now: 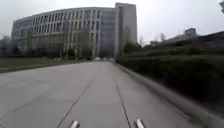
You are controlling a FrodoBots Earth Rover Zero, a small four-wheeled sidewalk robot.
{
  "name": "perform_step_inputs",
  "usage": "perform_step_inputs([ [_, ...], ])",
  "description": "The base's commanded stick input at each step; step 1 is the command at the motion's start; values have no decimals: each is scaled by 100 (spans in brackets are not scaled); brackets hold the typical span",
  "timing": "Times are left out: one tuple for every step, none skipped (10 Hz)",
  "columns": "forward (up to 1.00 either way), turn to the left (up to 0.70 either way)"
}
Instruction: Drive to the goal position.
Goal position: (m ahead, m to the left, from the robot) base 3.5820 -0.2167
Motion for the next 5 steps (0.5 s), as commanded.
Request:
perform_step_inputs([
  [100,2],
  [100,2],
  [100,2],
  [100,2],
  [100,2],
])
